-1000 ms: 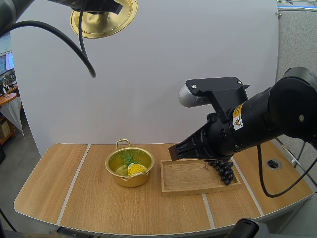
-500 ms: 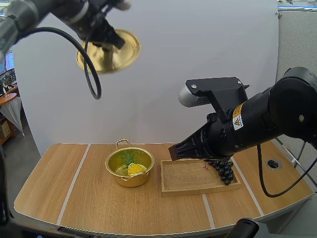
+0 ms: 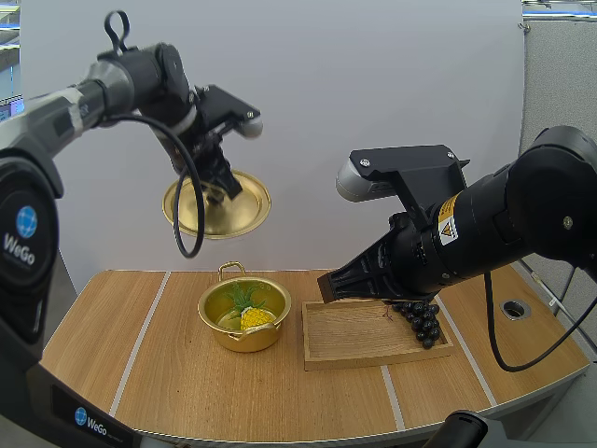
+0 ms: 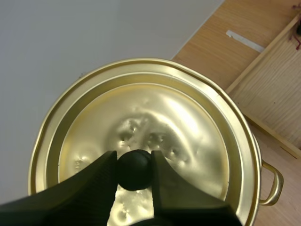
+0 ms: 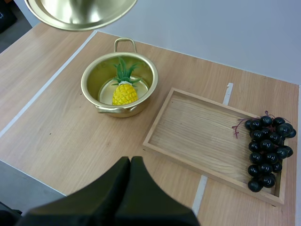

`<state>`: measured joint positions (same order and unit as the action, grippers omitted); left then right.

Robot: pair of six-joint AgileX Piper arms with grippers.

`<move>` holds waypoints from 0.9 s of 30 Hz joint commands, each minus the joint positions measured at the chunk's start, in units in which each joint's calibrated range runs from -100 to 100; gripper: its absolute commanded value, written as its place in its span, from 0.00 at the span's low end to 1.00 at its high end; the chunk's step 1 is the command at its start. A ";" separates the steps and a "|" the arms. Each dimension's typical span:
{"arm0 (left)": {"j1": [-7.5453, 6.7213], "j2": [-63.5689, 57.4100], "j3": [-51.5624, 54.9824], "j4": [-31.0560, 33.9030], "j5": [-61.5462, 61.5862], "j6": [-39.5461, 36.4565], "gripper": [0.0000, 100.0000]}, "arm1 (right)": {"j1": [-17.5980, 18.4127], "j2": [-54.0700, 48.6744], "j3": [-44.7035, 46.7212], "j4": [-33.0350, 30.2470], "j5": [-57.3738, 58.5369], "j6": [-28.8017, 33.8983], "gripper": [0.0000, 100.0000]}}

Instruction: Open the pot, put the pineapple inside, and close it

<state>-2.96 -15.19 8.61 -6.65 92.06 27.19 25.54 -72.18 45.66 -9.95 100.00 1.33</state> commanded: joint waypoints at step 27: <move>0.04 10.24 20.72 -12.76 -19.96 13.86 0.00 | -0.23 -0.60 0.11 -0.20 0.00 -0.24 0.00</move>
<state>-2.96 -6.06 29.11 -17.37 73.09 39.86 25.54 -72.18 45.66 -9.95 100.00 1.33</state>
